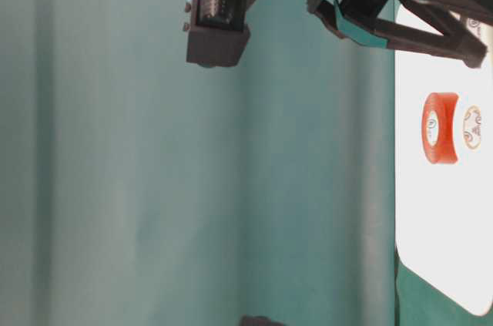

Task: Put the tape alternately from left to right into the white case.
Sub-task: 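Lower the left gripper onto the teal tape roll and grasp its core, then lift the teal roll with the left gripper and carry it into the tray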

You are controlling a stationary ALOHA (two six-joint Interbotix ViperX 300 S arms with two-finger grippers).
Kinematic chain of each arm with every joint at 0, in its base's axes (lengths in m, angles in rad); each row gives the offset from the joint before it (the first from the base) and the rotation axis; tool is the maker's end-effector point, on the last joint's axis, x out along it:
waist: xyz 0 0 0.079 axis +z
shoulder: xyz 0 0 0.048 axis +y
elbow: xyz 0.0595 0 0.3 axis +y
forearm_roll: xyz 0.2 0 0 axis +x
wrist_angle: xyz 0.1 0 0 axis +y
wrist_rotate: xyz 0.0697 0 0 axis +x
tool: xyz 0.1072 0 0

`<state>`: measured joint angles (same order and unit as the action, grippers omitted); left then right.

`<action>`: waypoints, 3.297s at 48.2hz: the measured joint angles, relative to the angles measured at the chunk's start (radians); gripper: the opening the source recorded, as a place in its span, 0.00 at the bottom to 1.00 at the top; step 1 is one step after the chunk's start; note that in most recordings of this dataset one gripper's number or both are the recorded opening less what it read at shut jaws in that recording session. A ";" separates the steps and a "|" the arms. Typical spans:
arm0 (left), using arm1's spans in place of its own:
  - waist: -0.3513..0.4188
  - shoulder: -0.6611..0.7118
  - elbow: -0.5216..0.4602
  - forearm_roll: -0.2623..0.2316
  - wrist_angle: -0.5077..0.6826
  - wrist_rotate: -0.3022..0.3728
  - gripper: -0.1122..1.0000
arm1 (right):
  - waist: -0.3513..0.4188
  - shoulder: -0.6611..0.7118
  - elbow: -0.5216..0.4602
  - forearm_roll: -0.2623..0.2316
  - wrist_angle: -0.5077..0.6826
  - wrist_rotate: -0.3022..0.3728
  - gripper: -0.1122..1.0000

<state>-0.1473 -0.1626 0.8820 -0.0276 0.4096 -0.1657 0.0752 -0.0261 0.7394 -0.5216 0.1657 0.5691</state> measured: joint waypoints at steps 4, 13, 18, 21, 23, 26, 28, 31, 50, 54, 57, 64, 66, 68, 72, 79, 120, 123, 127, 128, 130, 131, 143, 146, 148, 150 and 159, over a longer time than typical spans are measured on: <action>0.000 0.028 0.000 0.002 -0.008 -0.003 0.54 | 0.000 0.000 0.000 0.002 -0.003 0.000 0.70; 0.000 0.080 0.000 0.002 -0.017 -0.008 0.54 | 0.000 0.000 0.000 0.002 -0.012 0.000 0.70; 0.000 0.091 0.000 0.002 -0.025 -0.009 0.54 | 0.000 0.000 0.000 0.002 -0.015 0.000 0.70; 0.000 0.095 0.000 0.000 -0.032 -0.009 0.54 | 0.000 0.000 0.000 0.000 -0.017 0.000 0.70; 0.000 0.097 0.000 0.002 -0.035 -0.008 0.54 | 0.000 0.000 0.000 0.002 -0.017 0.000 0.70; 0.000 0.101 0.000 0.000 -0.046 -0.009 0.54 | 0.000 0.000 0.000 0.002 -0.018 0.000 0.70; 0.000 0.106 0.000 0.000 -0.049 -0.009 0.54 | 0.000 0.000 0.000 0.002 -0.018 -0.002 0.70; 0.000 0.110 0.000 0.002 -0.054 -0.009 0.54 | 0.000 0.000 0.000 0.002 -0.017 0.000 0.70; 0.000 0.112 0.000 0.002 -0.055 -0.009 0.18 | 0.000 0.000 0.000 0.002 -0.018 -0.002 0.70; -0.002 0.112 0.000 0.000 -0.057 -0.011 0.09 | 0.000 0.000 0.000 0.002 -0.018 0.000 0.70; -0.002 0.109 0.000 0.002 -0.055 -0.009 0.07 | 0.000 0.000 0.000 0.002 -0.018 0.000 0.70; 0.000 0.098 0.000 0.002 -0.052 -0.008 0.07 | 0.000 0.000 0.000 0.002 -0.018 -0.002 0.70; 0.000 0.095 -0.002 0.000 -0.052 -0.009 0.07 | 0.000 0.000 0.000 0.002 -0.018 0.000 0.70; 0.000 0.092 0.000 0.000 -0.051 -0.008 0.07 | 0.000 0.000 0.000 0.002 -0.018 0.000 0.70; 0.000 0.089 0.000 0.000 -0.051 -0.009 0.07 | 0.000 0.000 0.000 0.002 -0.018 0.000 0.70; 0.000 0.078 -0.002 0.002 -0.051 -0.008 0.07 | 0.002 0.000 0.002 0.002 -0.018 0.000 0.70; 0.083 -0.009 -0.118 0.005 -0.037 0.075 0.07 | 0.002 0.000 0.000 0.002 -0.018 0.000 0.70; 0.115 -0.006 -0.127 0.005 -0.035 0.117 0.07 | 0.002 0.000 0.000 0.002 -0.018 0.000 0.70; 0.152 -0.005 -0.141 0.005 -0.035 0.163 0.07 | 0.005 0.000 0.000 0.002 -0.018 0.002 0.70; 0.160 -0.002 -0.146 0.005 -0.035 0.179 0.07 | 0.005 0.000 0.000 0.002 -0.018 0.003 0.70; 0.175 0.000 -0.152 0.005 -0.035 0.204 0.07 | 0.006 0.000 0.000 0.002 -0.018 0.002 0.70; 0.181 0.003 -0.155 0.006 -0.035 0.216 0.07 | 0.006 0.000 0.000 0.002 -0.018 0.002 0.70; 0.270 0.044 -0.206 0.006 -0.035 0.319 0.07 | 0.015 0.000 0.000 0.002 -0.018 0.002 0.70; 0.302 0.061 -0.219 0.006 -0.035 0.348 0.07 | 0.017 0.000 0.000 0.002 -0.018 0.003 0.70; 0.319 0.074 -0.230 0.006 -0.037 0.368 0.07 | 0.017 0.000 0.000 0.002 -0.018 0.005 0.70; 0.336 0.086 -0.239 0.005 -0.035 0.387 0.07 | 0.017 0.000 0.000 0.002 -0.018 0.006 0.70; 0.396 0.147 -0.278 0.005 -0.035 0.469 0.07 | 0.018 0.000 0.000 0.002 -0.018 0.020 0.70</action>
<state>0.2485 -0.0153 0.6044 -0.0230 0.3743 0.3037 0.0936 -0.0261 0.7394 -0.5200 0.1473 0.5890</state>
